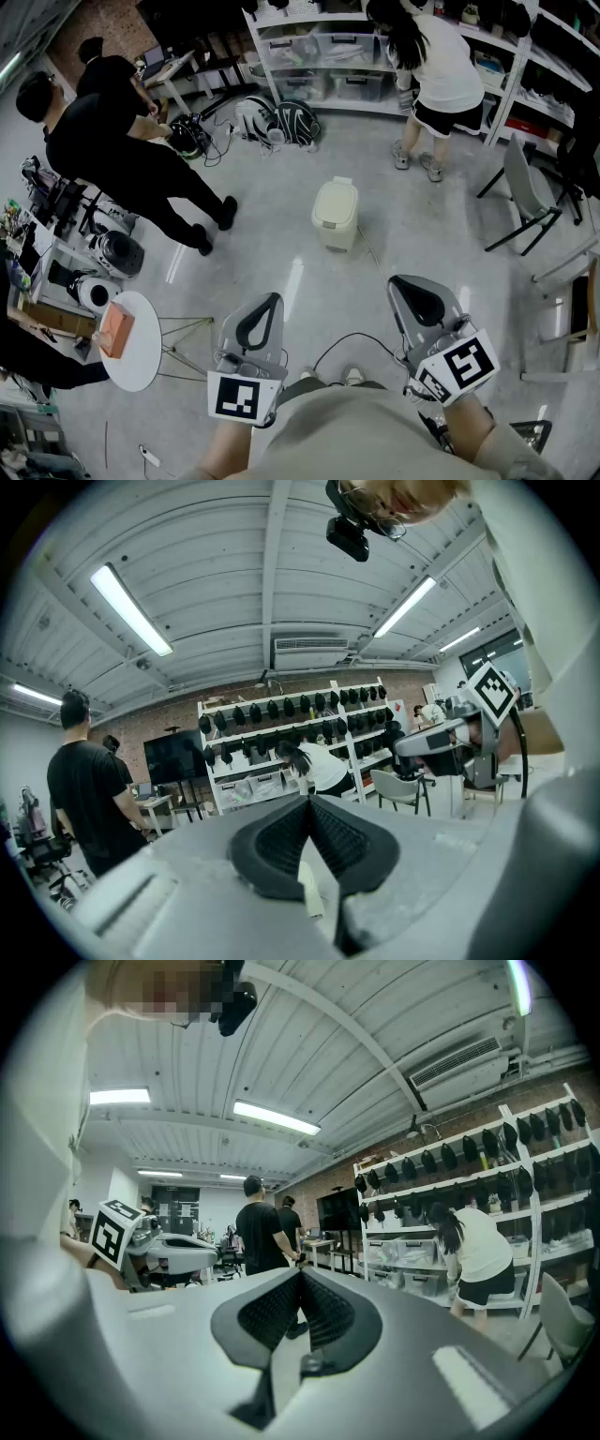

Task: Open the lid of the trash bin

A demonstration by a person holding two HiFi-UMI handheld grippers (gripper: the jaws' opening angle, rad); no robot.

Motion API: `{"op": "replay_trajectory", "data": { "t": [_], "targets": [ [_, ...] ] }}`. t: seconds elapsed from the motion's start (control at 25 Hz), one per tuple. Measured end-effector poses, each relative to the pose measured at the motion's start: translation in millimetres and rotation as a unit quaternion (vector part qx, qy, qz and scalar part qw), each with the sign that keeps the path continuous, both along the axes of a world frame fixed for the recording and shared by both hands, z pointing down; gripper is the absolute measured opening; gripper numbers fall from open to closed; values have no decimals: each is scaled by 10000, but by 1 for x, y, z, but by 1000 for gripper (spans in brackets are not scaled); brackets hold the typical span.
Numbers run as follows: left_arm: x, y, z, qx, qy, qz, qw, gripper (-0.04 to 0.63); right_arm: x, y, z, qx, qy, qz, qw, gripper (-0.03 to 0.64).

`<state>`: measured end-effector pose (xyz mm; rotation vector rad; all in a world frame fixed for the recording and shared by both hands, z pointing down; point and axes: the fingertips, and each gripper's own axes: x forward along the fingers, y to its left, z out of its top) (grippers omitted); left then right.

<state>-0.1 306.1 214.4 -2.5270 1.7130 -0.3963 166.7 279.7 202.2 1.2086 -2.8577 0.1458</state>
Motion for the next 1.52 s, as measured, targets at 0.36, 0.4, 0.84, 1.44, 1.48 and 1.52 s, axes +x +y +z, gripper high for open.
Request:
{"op": "replay_trajectory", "data": {
  "t": [0.36,0.4,0.84,1.44,1.48,1.52],
  "targets": [
    [1,0,1,-7,-17,-19,10000,3,5,0,3,-121,-171,25,9998,3],
    [0,-1,1,-2,-28,-25,10000,2,5,0,4,-133,-163,18,9998,3],
    [-15,-34,10,46,25,-56,10000,2,-7,-33,19,-191,-5,15,9998,3],
    [-87,-200,32,-254,110,290,9992,2,-81,-192,40,-534,202,380,9976,3],
    [-95,-214,32,-271,100,325,9991,2,-89,-205,41,-563,232,399,9973,3],
    [-103,-229,32,-282,90,361,9989,2,-98,-219,42,-599,263,416,9970,3]
  ]
}}
